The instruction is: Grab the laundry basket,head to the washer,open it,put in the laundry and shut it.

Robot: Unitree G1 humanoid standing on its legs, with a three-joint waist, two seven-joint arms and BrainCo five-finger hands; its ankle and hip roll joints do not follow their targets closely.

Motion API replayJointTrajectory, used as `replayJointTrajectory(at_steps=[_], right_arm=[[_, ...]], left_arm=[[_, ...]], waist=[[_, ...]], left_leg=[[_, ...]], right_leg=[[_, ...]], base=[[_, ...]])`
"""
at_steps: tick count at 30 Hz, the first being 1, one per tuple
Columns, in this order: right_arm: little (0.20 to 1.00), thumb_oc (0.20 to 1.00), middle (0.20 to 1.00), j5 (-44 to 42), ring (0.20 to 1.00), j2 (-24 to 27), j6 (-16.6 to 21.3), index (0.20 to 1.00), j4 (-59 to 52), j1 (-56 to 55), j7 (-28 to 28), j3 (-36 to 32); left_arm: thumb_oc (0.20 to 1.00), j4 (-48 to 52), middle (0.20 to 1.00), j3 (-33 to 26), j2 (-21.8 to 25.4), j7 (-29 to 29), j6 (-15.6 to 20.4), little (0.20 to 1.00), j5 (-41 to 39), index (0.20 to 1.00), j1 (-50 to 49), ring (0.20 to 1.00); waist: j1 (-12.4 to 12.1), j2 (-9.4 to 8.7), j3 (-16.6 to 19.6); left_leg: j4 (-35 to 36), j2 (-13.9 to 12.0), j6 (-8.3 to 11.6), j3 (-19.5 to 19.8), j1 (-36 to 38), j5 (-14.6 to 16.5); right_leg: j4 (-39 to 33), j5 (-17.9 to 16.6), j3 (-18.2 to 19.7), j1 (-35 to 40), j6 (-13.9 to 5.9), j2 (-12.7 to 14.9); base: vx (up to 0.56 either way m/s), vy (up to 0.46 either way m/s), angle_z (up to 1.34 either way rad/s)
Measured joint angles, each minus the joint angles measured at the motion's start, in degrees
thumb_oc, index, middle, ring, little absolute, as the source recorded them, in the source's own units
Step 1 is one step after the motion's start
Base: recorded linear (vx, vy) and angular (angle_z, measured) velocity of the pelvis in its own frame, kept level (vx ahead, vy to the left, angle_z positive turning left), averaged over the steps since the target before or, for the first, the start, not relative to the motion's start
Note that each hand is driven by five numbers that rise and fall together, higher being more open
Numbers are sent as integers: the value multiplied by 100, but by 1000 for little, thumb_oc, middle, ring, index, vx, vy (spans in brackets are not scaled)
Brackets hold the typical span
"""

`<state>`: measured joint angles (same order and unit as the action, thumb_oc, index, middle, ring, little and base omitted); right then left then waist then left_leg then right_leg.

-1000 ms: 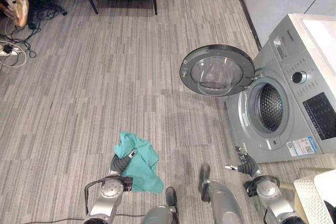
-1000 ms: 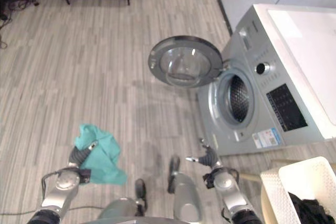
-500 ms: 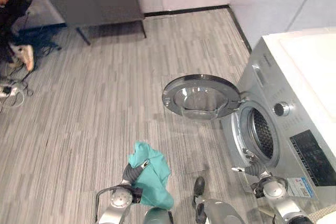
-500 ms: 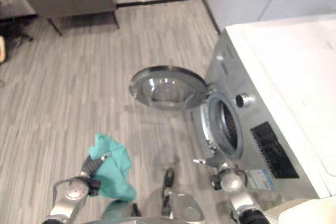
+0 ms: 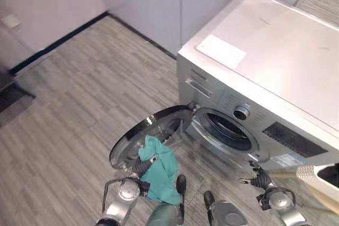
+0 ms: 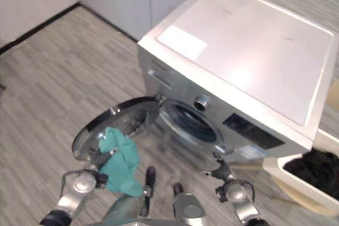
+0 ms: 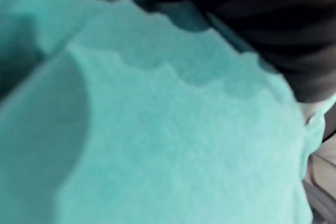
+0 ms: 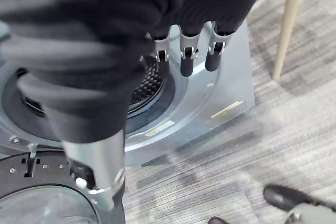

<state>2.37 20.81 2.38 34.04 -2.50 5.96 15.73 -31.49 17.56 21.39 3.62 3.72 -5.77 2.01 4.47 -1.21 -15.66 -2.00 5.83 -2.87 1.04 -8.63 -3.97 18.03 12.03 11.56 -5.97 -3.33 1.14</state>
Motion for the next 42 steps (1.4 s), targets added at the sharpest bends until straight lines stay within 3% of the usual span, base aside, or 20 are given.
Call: replayJointTrajectory(at_steps=[1,3,4,5,6,9,10,12,16,17,20,22,24,26,28,33,35,37,38,42], right_arm=[[1000,1000,1000,0,1000,-55,3,1000,1,27,-18,72],[1000,1000,1000,9,1000,-256,-41,1000,34,338,-117,135],[1000,1000,1000,11,1000,-380,42,1000,-96,435,-101,95],[1000,1000,1000,13,1000,-380,44,1000,-151,414,-104,63],[1000,1000,1000,23,1000,-417,41,1000,-152,360,-102,68],[1000,1000,1000,185,1000,-404,42,1000,-152,397,-98,34],[1000,1000,1000,193,1000,-385,35,1000,-154,278,-88,-52],[1000,1000,1000,194,1000,-372,21,1000,-141,106,-75,-195],[1000,1000,1000,180,1000,-273,28,1000,-78,-78,-51,-204],[1000,1000,1000,139,1000,-256,36,1000,29,-6,23,-201],[1000,1000,1000,103,1000,-58,37,1000,92,127,123,-204],[1000,1000,1000,87,1000,70,43,1000,90,259,173,-313],[1000,1000,1000,47,1000,118,45,1000,91,257,184,-387],[1000,1000,1000,-29,1000,128,63,1000,78,332,264,-398],[1000,1000,1000,-33,1000,94,63,1000,101,473,302,-373],[1000,1000,1000,-122,1000,98,57,1000,59,951,391,-232],[1000,1000,1000,-140,1000,91,95,1000,-4,1180,434,-164],[1000,1000,1000,-141,1000,108,141,1000,-103,1385,529,-184],[1000,1000,1000,-201,1000,102,162,1000,-272,1632,630,-170],[1000,1000,1000,-307,1000,105,268,1000,-555,2117,840,-216]], left_arm=[[200,-27,200,-7,32,7,6,200,1,200,112,200],[200,249,200,-124,168,25,17,200,-13,200,10,200],[200,245,200,-138,159,43,15,200,-16,200,-64,200],[200,240,200,-138,109,61,30,200,-17,200,-48,200],[200,247,200,-184,107,65,102,200,-19,200,-71,200],[200,166,200,-529,131,131,101,200,-38,200,-306,200],[200,158,200,-555,120,135,83,200,-36,200,-335,200],[200,157,200,-585,119,157,82,200,-38,200,-376,200],[200,156,200,-571,105,164,72,200,-57,200,-554,200],[200,135,200,-536,98,188,76,200,-80,200,-491,200],[200,94,200,-387,-47,275,78,200,-85,200,-405,200],[200,100,200,-255,-126,318,88,200,-84,200,-137,200],[200,103,200,-225,-177,348,109,200,-85,200,-4,200],[200,127,200,-210,-191,393,126,200,-85,200,111,200],[200,106,200,-230,-174,454,128,200,-86,200,300,200],[200,122,200,-221,-93,783,176,200,-164,200,1144,200],[200,132,200,-245,-46,1023,265,200,-318,200,1652,200],[200,143,200,-251,13,1163,328,200,-318,200,1996,200],[200,155,200,-226,151,1363,335,200,-318,200,2442,200],[200,113,200,-221,456,1688,326,200,-312,200,3141,200]], waist=[[32,1,-1],[-348,-29,-27],[-431,-59,-11],[-443,-56,-2],[-351,-137,53],[-544,-276,171],[-461,-266,188],[-337,-230,195],[-314,-171,197],[-349,-190,177],[-465,-55,144],[-460,-7,-2],[-421,-13,-94],[-326,186,-193],[-315,127,-353],[-303,-37,-940],[-275,-81,-1099],[-291,-58,-1239],[-248,-163,-1402],[-104,-257,-1634]], left_leg=[[6,13,21,-119,4,47],[295,-327,-94,-1446,227,31],[272,-320,-76,-1483,374,55],[317,-292,-57,-1260,490,147],[317,-274,-16,-1467,550,283],[290,-273,44,-1914,569,446],[307,-267,31,-1910,559,436],[285,-296,21,-1834,512,417],[-160,-447,141,-1947,263,477],[-549,-480,142,-1741,22,478],[-862,-535,166,-761,-184,461],[-838,-533,346,-392,-451,541],[-693,-660,356,-332,-549,532],[-506,-900,357,-345,-538,449],[-484,-870,422,-426,-650,290],[-943,-708,249,-858,-1155,406],[-1537,-664,234,-857,-1696,687],[-2045,-679,166,-840,-2193,885],[-2724,-727,155,-852,-2813,999],[-4138,-947,112,-842,-3949,1597]], right_leg=[[199,-1,-13,-125,-4,65],[508,-101,-1410,-662,-163,474],[364,-108,-2429,-608,-173,866],[202,-108,-2571,-460,-173,954],[32,-111,-2752,-325,-180,986],[-2,-118,-3385,-329,-184,1084],[-83,-111,-3346,-276,-176,971],[-330,-143,-2829,-225,-85,674],[-152,-203,-2718,-445,157,532],[-190,-368,-2609,-512,333,557],[-398,-462,-2426,-481,449,430],[-582,-573,-2366,-480,504,422],[-691,-671,-2360,-517,426,333],[-611,-712,-2277,-636,466,138],[-358,-701,-2116,-965,437,153],[378,-655,-1722,-1798,327,394],[853,-395,-1700,-2290,233,514],[1291,-271,-1715,-2726,251,568],[1885,-178,-1619,-3326,268,593],[3025,244,-1548,-4368,376,555]], base=[[42,179,-144],[62,76,-222],[55,43,-227],[31,10,-144],[81,-43,-74],[119,-150,-94],[92,-137,-31],[18,-86,25],[-85,-99,-6],[5,-4,-13],[41,45,-38],[29,76,-12],[-1,98,-16],[-50,175,-42],[-68,164,-51],[-68,55,-39],[-80,-19,0],[-128,-16,14],[-130,-30,6],[-93,-23,-9]])
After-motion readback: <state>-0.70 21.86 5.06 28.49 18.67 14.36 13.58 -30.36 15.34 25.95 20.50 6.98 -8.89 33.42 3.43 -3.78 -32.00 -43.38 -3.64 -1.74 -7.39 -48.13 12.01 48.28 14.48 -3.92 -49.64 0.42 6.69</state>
